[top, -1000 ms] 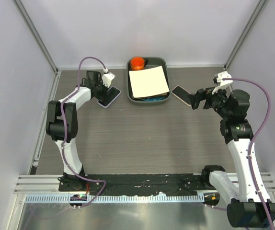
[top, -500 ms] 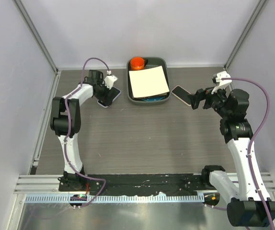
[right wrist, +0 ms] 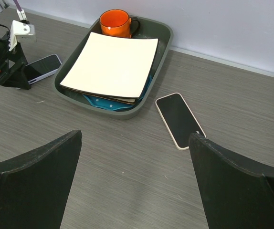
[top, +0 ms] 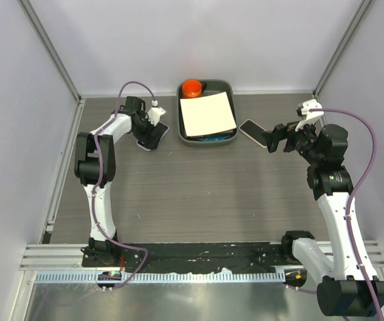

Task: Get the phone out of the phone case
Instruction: Move the phone to the center of the board.

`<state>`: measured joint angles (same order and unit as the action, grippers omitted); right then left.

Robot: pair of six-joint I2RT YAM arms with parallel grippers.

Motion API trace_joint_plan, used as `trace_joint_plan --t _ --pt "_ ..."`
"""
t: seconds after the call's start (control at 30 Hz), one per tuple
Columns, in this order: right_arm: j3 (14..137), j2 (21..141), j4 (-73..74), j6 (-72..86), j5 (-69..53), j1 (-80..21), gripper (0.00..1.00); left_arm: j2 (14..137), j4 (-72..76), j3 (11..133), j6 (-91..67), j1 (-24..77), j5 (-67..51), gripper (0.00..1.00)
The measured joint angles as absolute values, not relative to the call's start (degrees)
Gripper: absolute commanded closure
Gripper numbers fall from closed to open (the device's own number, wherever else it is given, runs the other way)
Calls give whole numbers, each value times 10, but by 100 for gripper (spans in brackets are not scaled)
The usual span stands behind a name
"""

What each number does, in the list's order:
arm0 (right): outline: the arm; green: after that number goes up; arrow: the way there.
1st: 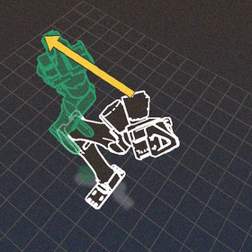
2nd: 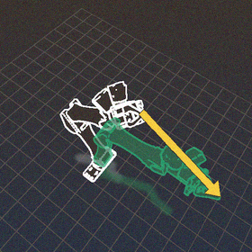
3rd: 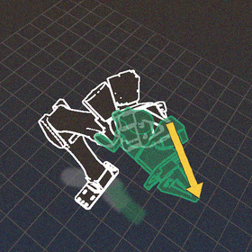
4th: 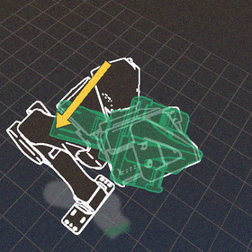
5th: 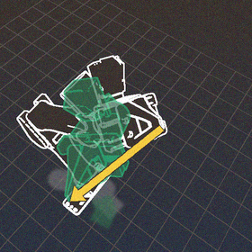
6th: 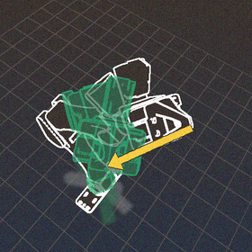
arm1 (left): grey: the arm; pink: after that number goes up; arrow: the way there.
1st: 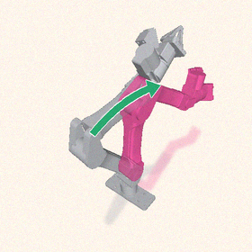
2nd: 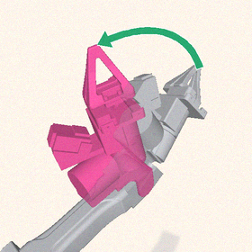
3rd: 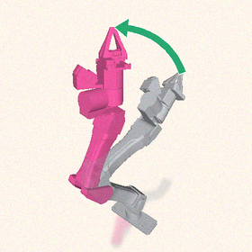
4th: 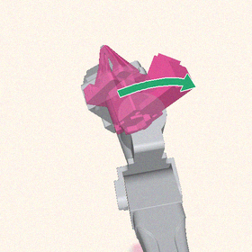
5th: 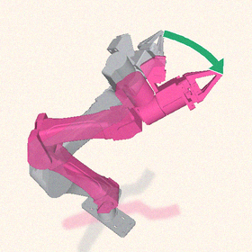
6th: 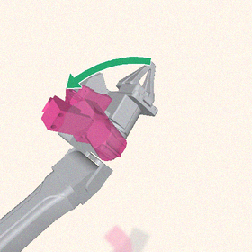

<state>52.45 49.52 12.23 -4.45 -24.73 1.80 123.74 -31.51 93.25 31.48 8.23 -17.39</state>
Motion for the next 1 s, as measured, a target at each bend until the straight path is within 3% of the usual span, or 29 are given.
trace_joint_plan --t 0.37,0.53,0.57,0.67,1.0 --pt "524 495 122 -45 -247 18 0 1256 -352 966 317 82 -181 3" --pt "524 495 122 -45 -247 18 0 1265 -364 984 309 83 -173 26" --pt "524 495 122 -45 -247 18 0 1268 -368 989 306 82 -172 38" --pt "524 495 122 -45 -247 18 0 1270 -377 996 296 82 -170 58" --pt "524 494 123 -45 -247 18 0 1270 -373 995 289 83 -167 90"
